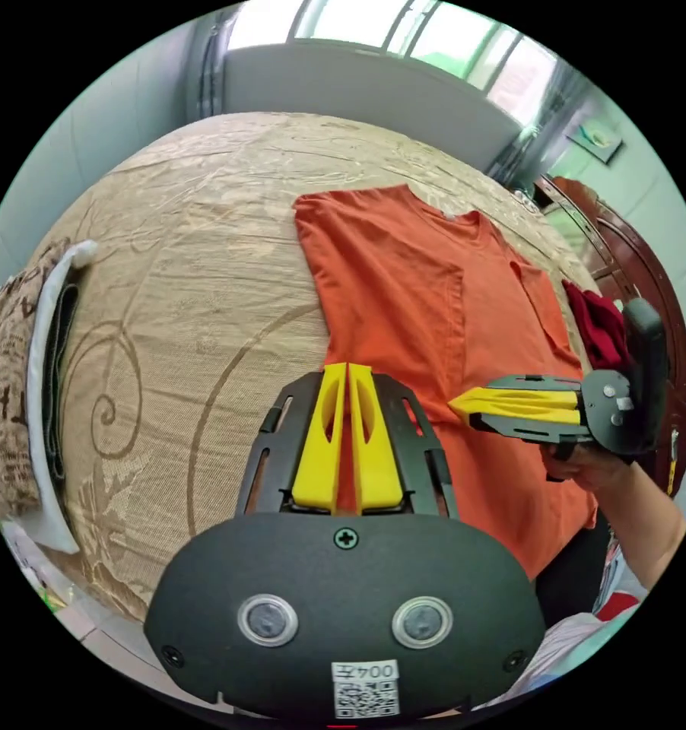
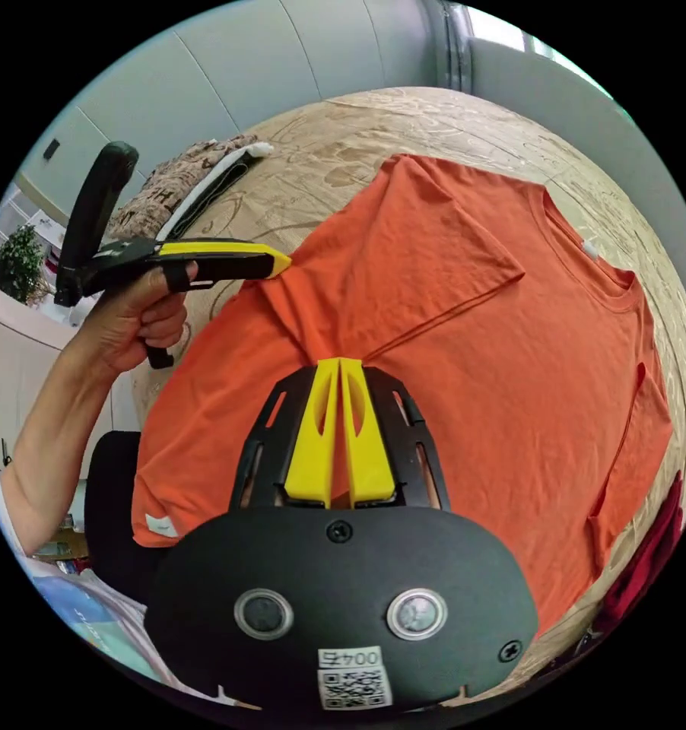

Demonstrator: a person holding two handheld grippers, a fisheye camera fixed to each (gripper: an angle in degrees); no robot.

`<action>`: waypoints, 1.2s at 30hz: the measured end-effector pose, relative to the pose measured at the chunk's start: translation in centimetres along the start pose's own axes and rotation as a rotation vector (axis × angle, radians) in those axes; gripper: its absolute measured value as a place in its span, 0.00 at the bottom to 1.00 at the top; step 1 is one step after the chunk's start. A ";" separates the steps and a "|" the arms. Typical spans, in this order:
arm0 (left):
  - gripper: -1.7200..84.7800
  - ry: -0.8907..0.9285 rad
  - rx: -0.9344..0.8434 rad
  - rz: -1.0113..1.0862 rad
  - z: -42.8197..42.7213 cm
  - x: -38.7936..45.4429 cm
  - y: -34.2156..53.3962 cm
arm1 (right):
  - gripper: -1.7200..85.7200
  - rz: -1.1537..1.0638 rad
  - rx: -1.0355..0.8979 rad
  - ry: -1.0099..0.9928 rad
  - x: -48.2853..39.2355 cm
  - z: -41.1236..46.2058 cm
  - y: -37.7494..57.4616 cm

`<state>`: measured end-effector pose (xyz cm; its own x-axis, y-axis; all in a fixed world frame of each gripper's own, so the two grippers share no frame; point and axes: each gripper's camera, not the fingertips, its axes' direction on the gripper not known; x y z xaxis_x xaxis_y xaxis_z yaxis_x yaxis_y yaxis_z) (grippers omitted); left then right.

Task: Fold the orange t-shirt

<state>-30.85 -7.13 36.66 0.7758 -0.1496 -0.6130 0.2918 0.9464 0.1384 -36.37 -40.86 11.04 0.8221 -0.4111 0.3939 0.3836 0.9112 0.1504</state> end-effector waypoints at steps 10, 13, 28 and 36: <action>0.07 0.014 -0.080 0.156 -6.8 4.5 9.3 | 0.01 0.048 0.101 -0.115 -0.5 -3.3 19.1; 0.08 0.051 -0.086 0.175 -11.0 6.1 13.7 | 0.02 0.038 0.184 -0.171 -1.8 -6.2 28.5; 0.17 0.187 -0.097 -0.087 -25.4 3.9 28.1 | 0.09 0.538 0.431 -0.022 7.5 -13.5 64.7; 0.18 0.345 -0.124 -0.136 -29.0 -1.0 29.2 | 0.11 0.642 0.223 -0.061 10.2 -11.6 77.5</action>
<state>-39.32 28.91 18.77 0.4947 -0.1915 -0.8477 0.2932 0.9550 -0.0446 6.66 25.26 16.25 0.8300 0.2095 0.5169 -0.2739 0.9604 0.0505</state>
